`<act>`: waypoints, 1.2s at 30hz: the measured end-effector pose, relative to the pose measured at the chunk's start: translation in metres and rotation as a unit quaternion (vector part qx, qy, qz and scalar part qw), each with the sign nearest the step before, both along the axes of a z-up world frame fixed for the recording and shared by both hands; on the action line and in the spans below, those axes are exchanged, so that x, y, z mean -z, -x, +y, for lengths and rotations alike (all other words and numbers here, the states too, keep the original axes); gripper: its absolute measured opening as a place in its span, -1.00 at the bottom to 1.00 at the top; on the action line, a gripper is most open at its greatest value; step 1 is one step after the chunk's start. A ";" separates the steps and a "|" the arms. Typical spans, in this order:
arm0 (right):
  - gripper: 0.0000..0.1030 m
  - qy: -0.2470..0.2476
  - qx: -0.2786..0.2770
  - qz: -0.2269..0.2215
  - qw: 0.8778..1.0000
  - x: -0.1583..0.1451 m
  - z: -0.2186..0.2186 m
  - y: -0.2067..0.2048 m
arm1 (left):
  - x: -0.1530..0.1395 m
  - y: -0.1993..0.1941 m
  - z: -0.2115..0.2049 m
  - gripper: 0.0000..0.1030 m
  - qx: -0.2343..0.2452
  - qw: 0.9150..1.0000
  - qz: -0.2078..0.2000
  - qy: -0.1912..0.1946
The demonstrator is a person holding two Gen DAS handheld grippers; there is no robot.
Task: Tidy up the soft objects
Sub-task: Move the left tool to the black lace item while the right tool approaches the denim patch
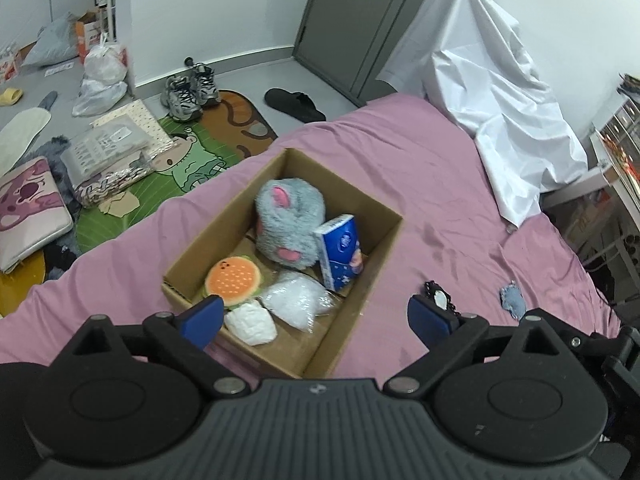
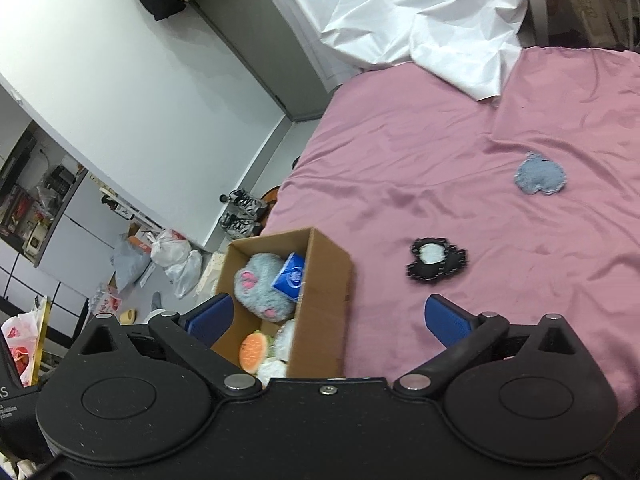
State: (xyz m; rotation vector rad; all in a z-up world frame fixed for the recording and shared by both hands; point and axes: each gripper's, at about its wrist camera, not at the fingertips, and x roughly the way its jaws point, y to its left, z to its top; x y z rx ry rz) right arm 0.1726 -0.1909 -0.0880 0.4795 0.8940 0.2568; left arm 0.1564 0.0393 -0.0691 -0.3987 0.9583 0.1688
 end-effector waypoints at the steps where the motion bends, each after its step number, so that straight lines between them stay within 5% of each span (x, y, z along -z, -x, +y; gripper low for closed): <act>1: 1.00 0.002 0.000 -0.001 1.000 0.000 -0.004 0.001 | 0.000 0.000 -0.004 0.89 0.003 1.000 0.000 -0.002; 21: 1.00 0.027 0.011 -0.007 1.000 0.008 -0.069 0.000 | 0.002 -0.018 -0.069 0.89 0.062 0.997 -0.001 -0.036; 36: 1.00 0.002 0.048 -0.014 0.999 0.042 -0.114 -0.015 | 0.027 -0.051 -0.114 0.89 0.104 0.993 0.026 -0.041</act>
